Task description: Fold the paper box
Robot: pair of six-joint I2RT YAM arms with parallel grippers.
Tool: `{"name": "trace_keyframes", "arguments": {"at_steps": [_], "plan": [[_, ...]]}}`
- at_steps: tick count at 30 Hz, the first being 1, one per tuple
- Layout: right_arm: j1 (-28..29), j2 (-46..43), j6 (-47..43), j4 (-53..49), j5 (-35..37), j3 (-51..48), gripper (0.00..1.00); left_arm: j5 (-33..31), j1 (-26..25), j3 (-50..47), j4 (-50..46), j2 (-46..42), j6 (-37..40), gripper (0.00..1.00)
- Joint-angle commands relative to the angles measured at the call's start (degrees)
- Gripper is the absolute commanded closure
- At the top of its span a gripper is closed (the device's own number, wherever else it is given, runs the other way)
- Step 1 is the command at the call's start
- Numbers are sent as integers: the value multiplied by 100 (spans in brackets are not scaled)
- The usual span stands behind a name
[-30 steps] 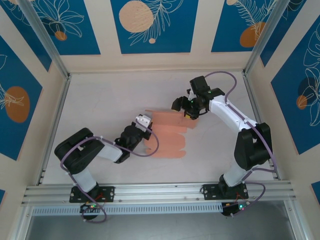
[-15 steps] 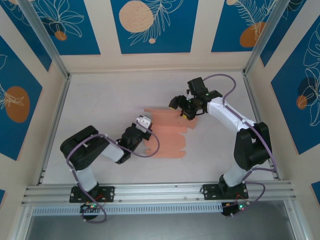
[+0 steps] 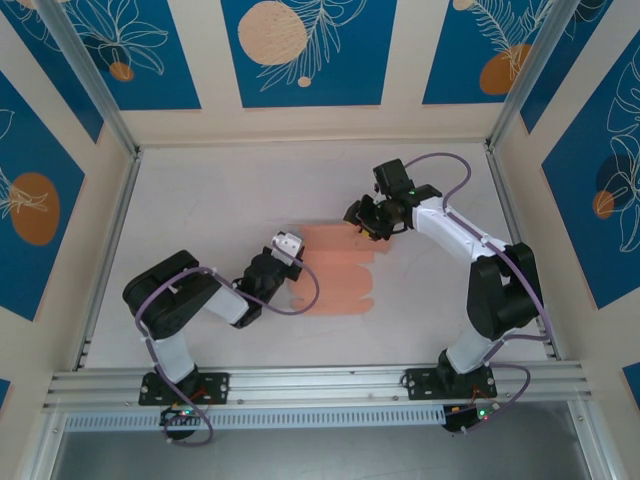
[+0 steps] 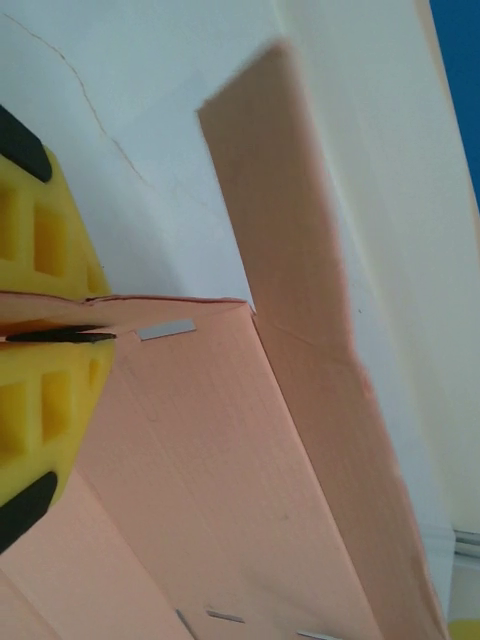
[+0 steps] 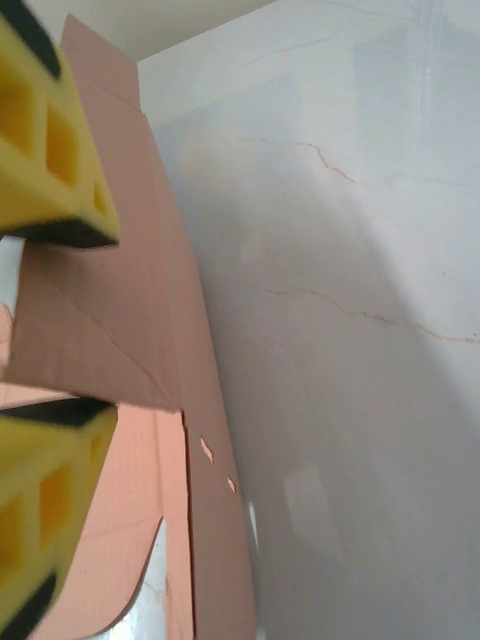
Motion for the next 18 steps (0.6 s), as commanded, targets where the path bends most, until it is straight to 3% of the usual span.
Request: {"name": "trace_keyframes", "arguments": {"at_steps": [1,4,6,8,11,13,18], "plan": [[53,88,32,127,3,-172,60,-44,-35,-57,-112,-63,-45,85],[65,66,59,267,-4,-306,61,-38,-11,-64,-254,-176,-85,76],[68,53,58,317,28,-345,61,59,-1,-97,-331,-288,-90,59],[55,62,42,331,40,-338,64,188,19,-143,-482,-478,-77,36],[65,70,19,350,56,-320,64,396,59,-211,-898,-927,-67,15],[71,68,8,392,84,-336,64,584,73,-255,-1242,-1272,-46,8],[90,54,-19,599,90,-448,74,716,114,-354,-1923,-2015,104,8]]}}
